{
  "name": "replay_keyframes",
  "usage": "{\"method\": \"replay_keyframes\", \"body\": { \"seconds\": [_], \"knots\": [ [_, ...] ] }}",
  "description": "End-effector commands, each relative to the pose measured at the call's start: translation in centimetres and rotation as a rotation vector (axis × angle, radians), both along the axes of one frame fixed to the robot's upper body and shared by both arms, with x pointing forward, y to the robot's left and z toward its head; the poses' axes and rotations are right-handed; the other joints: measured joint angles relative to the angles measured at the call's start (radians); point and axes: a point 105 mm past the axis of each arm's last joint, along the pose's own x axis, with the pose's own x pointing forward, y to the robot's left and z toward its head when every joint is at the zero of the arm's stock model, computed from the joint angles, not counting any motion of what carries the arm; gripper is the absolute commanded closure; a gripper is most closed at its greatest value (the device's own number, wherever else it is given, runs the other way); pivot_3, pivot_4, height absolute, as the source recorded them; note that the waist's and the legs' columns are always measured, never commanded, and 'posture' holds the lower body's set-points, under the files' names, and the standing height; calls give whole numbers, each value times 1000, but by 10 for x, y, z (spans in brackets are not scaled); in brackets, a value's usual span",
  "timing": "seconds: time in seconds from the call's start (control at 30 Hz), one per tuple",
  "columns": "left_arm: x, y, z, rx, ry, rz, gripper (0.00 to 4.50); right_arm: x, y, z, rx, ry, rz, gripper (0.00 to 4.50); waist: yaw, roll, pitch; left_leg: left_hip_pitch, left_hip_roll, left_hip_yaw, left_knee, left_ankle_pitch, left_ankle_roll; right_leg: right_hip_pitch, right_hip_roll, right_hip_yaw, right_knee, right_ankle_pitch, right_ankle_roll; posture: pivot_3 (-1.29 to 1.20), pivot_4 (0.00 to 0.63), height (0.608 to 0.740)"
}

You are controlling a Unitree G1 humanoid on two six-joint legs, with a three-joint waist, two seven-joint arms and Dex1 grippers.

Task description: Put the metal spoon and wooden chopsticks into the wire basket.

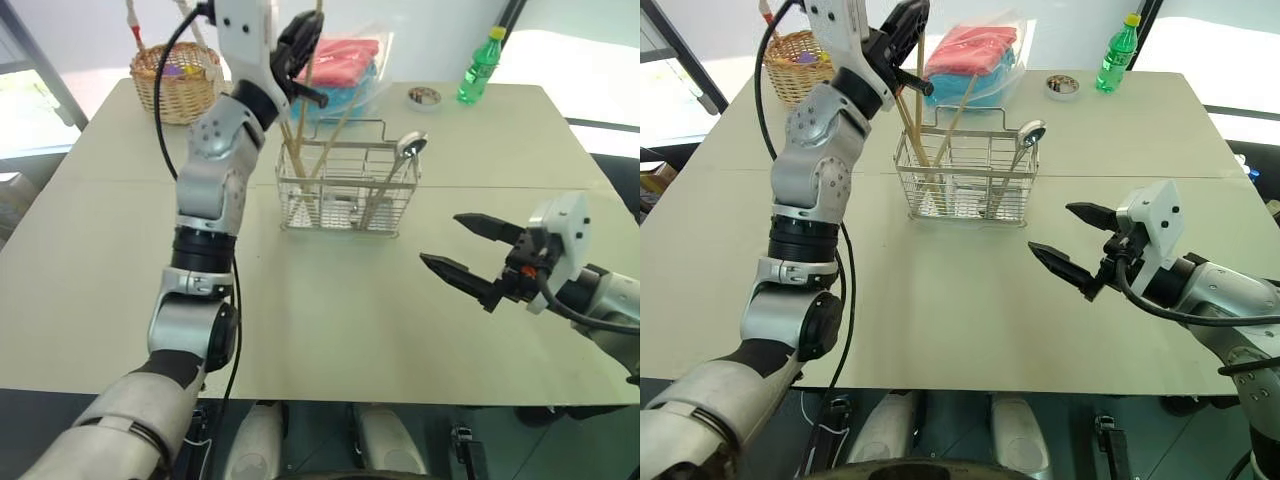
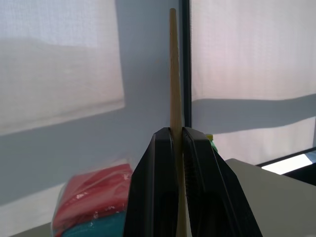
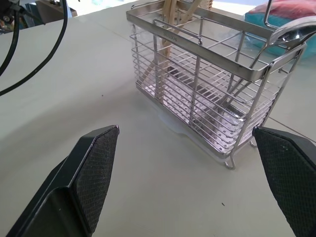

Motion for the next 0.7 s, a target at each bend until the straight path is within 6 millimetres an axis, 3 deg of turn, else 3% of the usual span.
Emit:
{"method": "replay_keyframes", "body": {
  "seconds": [0.03,0.1,0.2,0.4,0.43,0.57,0.7],
  "knots": [
    [-8,-4,3,-17,-16,-14,4471,-3,1,13,-16,-59,4,0,0,0,0,0,0,0,0,0,0,0,0,0,0,0,0,0,150,740],
    [-10,-6,-4,-18,3,-24,4471,-2,1,14,-14,-59,4,0,0,0,0,0,0,0,1,0,0,0,0,0,0,0,0,0,150,740],
    [-10,-5,-11,-23,23,-25,3466,-1,0,16,-11,-62,4,0,0,0,0,0,0,0,1,0,0,0,0,0,0,0,0,0,150,740],
    [-12,-4,-7,-33,26,-35,331,1,2,16,-6,-64,8,0,1,0,0,0,0,0,1,0,0,1,0,0,0,0,0,0,150,740],
    [-12,-3,-5,-42,29,-33,92,1,2,16,-6,-63,8,0,0,0,0,0,0,0,1,0,0,1,0,0,0,0,0,0,150,740],
    [-9,6,4,-75,41,-19,92,3,2,15,-4,-61,10,0,0,0,0,0,0,0,1,0,0,1,0,0,0,0,0,0,150,740],
    [-3,40,29,-111,73,-1,92,5,0,13,-5,-59,8,0,-6,0,0,0,0,0,1,0,0,0,1,0,0,0,0,0,150,740]
  ]
}}
